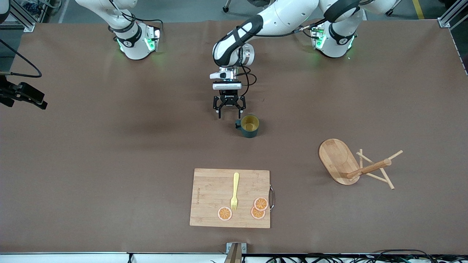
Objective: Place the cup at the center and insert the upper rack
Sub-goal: 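Lower the left gripper beside the mug toward its handle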
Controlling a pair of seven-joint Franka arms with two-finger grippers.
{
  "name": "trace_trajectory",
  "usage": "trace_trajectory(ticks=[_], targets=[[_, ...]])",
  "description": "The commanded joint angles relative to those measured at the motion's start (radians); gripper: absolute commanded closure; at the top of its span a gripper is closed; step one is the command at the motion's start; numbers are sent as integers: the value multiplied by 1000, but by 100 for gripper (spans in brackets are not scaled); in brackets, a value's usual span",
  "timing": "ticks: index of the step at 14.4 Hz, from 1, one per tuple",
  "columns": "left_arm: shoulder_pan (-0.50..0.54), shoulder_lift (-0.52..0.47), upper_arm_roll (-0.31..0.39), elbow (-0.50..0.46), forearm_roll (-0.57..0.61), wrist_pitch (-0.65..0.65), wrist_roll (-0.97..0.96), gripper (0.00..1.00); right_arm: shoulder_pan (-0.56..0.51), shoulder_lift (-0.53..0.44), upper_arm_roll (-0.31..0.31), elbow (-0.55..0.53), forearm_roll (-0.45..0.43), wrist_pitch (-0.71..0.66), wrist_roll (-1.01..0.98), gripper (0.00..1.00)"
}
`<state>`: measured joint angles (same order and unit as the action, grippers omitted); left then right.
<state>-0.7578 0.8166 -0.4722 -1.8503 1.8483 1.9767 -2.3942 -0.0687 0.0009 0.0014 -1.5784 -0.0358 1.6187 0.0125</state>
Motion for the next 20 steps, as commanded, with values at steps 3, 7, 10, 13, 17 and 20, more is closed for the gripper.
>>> trace_trajectory(ticks=[3,7,10,13,17,20], targets=[[-9,27,26,29,58,4,3,0,6,-27,-3,-22,-1,0,-8,0],[-11,45,27,62,61,4,4,0,6,-27,-3,-22,-3,3,-8,0],[-11,59,27,91,63,4,13,0,4,-27,-4,-22,-3,3,-8,0],[-11,62,35,94,66,4,16,0,3,-25,-4,-22,-3,0,-8,0],[-14,70,46,108,71,8,16,0,1,-25,-6,-22,-3,0,-8,0],[-14,75,46,131,69,13,16,0,0,-27,-6,-22,-3,-2,-8,0]])
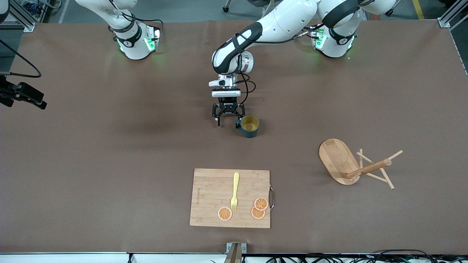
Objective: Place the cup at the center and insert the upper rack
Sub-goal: 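Lower the left gripper beside the mug toward its handle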
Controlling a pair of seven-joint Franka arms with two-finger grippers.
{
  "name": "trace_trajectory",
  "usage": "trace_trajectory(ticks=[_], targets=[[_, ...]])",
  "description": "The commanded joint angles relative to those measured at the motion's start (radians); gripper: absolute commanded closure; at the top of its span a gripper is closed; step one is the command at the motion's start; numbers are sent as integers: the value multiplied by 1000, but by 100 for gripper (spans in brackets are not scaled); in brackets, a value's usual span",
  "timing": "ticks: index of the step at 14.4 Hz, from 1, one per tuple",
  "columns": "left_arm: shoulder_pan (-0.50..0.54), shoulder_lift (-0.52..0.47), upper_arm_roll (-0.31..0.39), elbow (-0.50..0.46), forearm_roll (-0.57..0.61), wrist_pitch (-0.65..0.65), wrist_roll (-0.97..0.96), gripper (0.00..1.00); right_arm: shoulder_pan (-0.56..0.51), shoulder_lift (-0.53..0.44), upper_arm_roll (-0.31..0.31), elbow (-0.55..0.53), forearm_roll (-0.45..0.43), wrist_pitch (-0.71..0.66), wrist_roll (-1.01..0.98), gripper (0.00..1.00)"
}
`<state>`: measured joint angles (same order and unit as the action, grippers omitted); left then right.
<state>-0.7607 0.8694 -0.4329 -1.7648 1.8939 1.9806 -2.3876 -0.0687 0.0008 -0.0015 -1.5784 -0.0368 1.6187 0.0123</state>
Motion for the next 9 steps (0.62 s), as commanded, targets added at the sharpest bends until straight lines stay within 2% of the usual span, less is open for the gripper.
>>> trace_trajectory(ticks=[1,6,7,9], targets=[[-11,25,8,56,24,10,10,0,0,-27,-3,-22,-2,-2,-8,0],[-11,46,22,67,37,9,8,0,0,-27,-3,-23,-2,-3,-8,0],[-11,54,22,67,37,9,4,5,0,-25,-3,-23,-3,-3,-8,0],[-11,54,22,67,37,9,-2,22,-2,-25,-3,-23,-2,-5,-8,0]])
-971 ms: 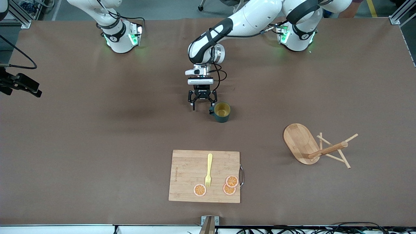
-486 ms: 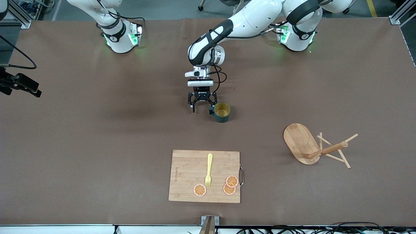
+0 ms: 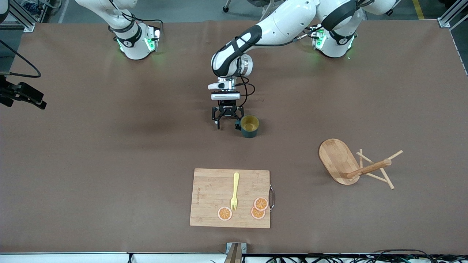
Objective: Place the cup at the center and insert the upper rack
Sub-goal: 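Lower the left gripper beside the mug toward its handle, then grasp the mug handle with the left gripper and lift it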
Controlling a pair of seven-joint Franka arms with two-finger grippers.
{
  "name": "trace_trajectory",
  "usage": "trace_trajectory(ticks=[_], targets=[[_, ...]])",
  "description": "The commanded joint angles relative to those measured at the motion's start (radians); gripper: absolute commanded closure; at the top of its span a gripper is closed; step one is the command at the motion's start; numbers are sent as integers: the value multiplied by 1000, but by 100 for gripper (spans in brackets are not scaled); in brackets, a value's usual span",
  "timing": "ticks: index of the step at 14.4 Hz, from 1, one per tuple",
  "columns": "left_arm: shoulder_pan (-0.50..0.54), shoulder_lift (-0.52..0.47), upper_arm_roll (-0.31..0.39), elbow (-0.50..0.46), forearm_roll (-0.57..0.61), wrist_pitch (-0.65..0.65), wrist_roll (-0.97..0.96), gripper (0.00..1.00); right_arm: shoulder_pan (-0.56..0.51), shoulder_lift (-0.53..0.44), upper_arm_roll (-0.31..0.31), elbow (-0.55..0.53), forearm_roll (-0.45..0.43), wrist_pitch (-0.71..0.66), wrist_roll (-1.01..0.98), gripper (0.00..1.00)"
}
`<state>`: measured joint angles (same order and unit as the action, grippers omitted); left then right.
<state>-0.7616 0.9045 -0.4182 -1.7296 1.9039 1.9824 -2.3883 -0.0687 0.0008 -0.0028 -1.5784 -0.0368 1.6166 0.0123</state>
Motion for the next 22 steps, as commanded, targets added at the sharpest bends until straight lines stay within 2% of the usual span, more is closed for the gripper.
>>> trace_trajectory(ticks=[1,2,4,8,10,14,17,22], targets=[[-8,16,7,35,27,9,-2,36,-2,-25,-2,-23,-2,-3,-8,0],[-8,16,6,45,26,9,-2,50,-2,-25,-2,-23,-2,-1,-8,0],[-8,17,6,51,24,9,-5,69,-2,-25,-2,-23,-2,-1,-8,0],[-10,14,3,51,20,9,-47,90,-3,-25,-3,-23,-2,-1,-8,0],[-10,11,1,51,17,9,-74,97,-3,-25,-3,-23,-2,-1,-8,0],[-8,-3,-11,62,-5,9,-69,100,-5,-25,-6,-23,-2,-1,-5,0],[5,-27,-57,111,-112,21,-7,100,-5,-25,-6,-25,-2,-1,-3,0],[36,-131,-88,248,-493,44,157,100,-5,-25,-6,-25,-2,-3,-2,0]])
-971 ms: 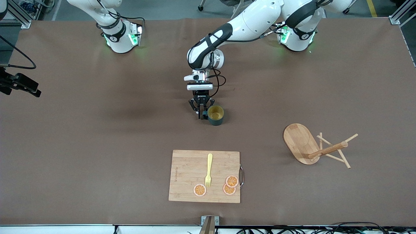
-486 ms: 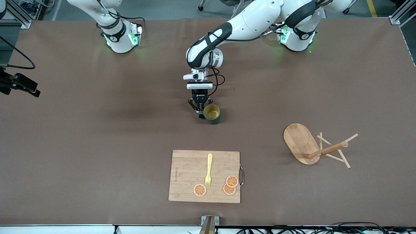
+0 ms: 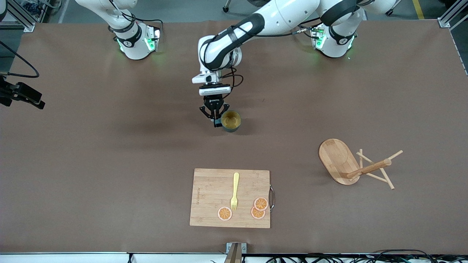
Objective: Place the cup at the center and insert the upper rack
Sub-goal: 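Grasp the mug handle with the left gripper and lift it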
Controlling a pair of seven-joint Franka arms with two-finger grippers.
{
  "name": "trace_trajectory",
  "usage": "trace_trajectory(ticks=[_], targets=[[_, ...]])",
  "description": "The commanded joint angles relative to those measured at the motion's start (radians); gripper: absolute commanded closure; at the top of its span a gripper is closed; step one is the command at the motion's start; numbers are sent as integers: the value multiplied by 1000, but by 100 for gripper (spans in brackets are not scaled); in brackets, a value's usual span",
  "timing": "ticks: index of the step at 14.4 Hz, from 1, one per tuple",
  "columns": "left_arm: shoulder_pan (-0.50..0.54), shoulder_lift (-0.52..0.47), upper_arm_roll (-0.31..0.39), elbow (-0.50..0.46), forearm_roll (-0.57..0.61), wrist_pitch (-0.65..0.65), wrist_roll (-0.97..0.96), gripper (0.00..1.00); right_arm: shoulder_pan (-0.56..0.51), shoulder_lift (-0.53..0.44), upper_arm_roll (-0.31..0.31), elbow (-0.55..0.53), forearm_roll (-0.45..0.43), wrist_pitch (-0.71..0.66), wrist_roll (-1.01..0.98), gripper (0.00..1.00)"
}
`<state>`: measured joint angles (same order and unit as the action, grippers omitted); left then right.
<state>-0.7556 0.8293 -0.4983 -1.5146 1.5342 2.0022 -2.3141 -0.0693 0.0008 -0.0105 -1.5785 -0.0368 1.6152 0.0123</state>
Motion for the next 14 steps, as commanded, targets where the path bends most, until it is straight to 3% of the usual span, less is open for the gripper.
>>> trace_trajectory(ticks=[1,6,14], targets=[[36,-80,-8,62,-181,24,93,100,-4,-25,1,-25,-2,0,-2,0],[160,-243,-29,119,-592,72,274,100,-1,-25,1,-25,-2,-3,-8,0],[404,-427,-29,108,-1170,122,272,100,0,-25,1,-23,-2,-11,-9,0]])
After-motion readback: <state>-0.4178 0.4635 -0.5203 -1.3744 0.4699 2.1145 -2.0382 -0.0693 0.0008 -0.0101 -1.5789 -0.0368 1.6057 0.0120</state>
